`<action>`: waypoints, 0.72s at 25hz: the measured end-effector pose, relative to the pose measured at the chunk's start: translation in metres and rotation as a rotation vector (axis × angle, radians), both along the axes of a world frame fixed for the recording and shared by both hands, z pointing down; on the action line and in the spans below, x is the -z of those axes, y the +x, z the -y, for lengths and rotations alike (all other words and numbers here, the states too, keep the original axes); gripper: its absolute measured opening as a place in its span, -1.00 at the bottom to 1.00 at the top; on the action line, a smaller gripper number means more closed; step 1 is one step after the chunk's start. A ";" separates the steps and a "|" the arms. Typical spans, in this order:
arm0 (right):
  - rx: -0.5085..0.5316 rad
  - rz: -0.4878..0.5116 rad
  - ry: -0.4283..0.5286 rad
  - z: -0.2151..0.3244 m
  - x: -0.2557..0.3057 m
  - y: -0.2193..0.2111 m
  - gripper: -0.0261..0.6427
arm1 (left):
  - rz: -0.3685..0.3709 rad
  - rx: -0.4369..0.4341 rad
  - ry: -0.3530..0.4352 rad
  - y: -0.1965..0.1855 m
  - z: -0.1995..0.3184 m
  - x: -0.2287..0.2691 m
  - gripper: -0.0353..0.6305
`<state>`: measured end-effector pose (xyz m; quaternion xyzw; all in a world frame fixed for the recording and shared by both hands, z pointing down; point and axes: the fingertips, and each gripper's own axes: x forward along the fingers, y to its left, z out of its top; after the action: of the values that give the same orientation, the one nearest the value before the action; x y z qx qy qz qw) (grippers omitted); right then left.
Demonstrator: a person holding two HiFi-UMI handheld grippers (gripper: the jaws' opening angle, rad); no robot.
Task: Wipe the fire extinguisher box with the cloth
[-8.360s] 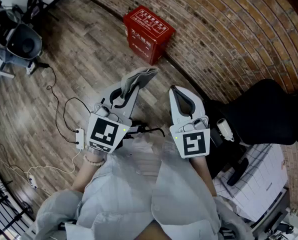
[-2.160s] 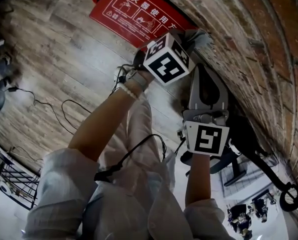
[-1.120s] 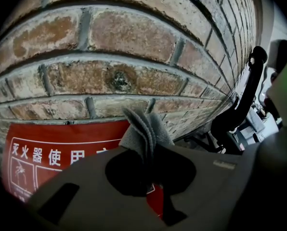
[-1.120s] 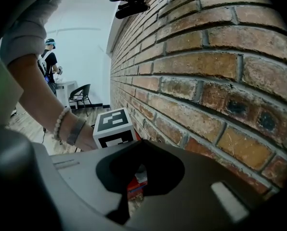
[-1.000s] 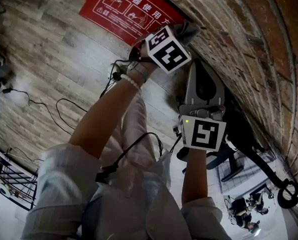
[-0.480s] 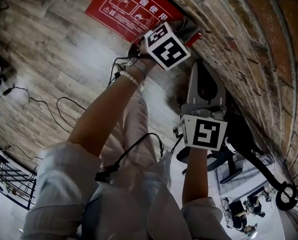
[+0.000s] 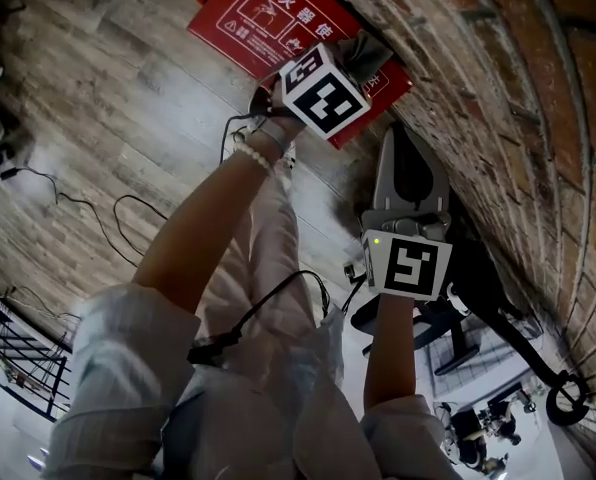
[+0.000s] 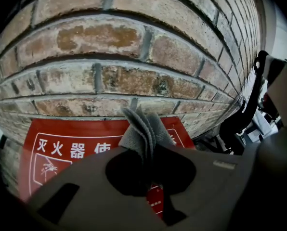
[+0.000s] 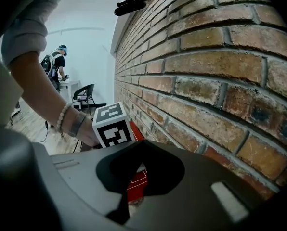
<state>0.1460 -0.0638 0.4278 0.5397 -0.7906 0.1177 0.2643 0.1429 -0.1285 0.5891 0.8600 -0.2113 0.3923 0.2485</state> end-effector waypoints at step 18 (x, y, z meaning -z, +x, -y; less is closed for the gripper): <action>0.059 -0.022 -0.006 0.013 -0.003 -0.037 -0.90 | 0.028 0.105 0.035 -0.075 0.047 0.000 -0.86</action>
<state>0.1089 -0.0768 0.4304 0.5166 -0.8028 0.1064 0.2781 0.0679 -0.1758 0.5892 0.8464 -0.2667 0.3869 0.2507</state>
